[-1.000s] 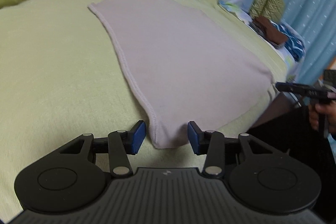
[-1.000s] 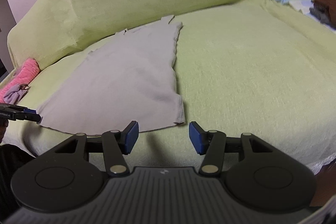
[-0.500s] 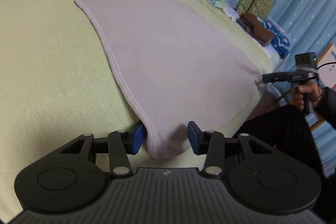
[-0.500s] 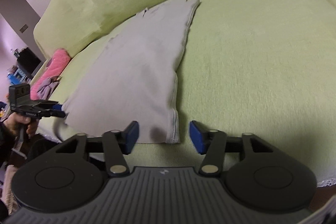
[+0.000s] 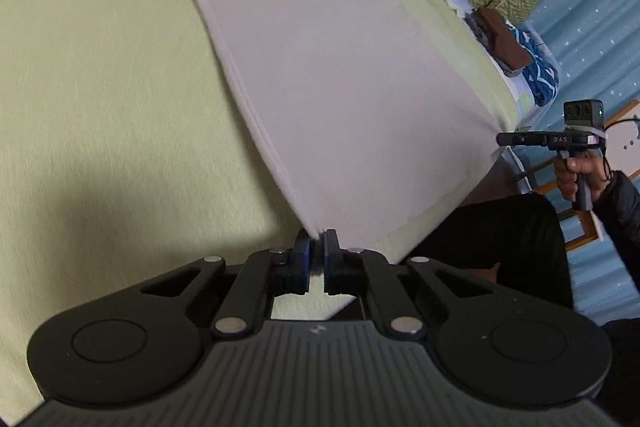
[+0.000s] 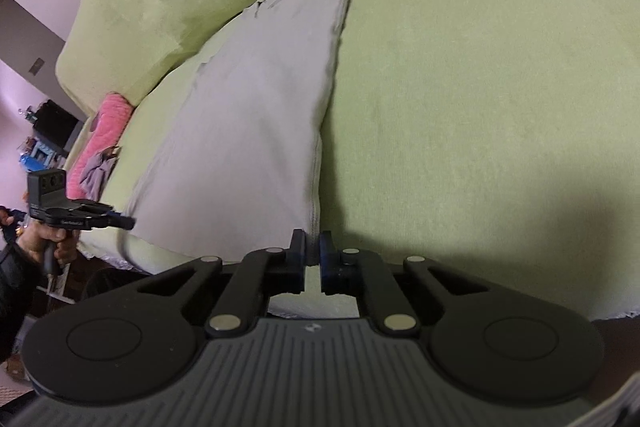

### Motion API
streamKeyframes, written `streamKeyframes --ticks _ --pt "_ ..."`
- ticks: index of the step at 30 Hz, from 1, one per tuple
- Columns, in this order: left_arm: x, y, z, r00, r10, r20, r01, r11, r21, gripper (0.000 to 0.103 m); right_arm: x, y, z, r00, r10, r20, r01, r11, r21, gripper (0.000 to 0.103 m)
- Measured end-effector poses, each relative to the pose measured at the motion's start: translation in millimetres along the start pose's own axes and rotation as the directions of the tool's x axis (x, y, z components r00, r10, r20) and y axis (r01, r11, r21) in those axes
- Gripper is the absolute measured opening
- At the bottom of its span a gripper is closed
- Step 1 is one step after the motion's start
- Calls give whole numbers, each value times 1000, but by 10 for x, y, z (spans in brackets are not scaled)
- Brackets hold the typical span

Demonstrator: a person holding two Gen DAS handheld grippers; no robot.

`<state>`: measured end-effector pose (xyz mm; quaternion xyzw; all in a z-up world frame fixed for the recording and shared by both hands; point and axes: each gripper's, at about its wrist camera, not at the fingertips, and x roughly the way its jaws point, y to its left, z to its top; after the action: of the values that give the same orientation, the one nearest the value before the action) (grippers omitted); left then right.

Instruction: Fold clothes

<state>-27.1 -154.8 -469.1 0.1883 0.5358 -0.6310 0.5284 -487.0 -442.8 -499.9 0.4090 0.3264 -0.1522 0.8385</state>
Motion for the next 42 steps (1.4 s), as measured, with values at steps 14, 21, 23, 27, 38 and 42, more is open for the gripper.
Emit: streamKeyframes --ticks 14,21,23,27,38,42 --pt "-356 -461 -141 950 285 130 -305 937 171 4 -178 667 -99 926 -326 188 370 878 -302 11" --pt "-79 -960 176 919 306 250 -363 904 228 7 140 1034 54 932 -275 237 348 862 -368 11" --pt "43 -1034 290 917 303 260 -368 895 253 7 278 1094 120 934 -277 227 346 862 -371 11" --pt "222 -1022 448 921 286 263 -355 895 270 7 557 1135 167 943 -281 179 331 838 -433 11" --pt "577 -990 823 899 304 316 -397 870 294 18 575 958 409 905 -325 273 410 837 -363 10" --pt "683 -927 1111 870 344 354 -445 856 263 29 708 1106 634 894 -291 340 418 812 -407 18"
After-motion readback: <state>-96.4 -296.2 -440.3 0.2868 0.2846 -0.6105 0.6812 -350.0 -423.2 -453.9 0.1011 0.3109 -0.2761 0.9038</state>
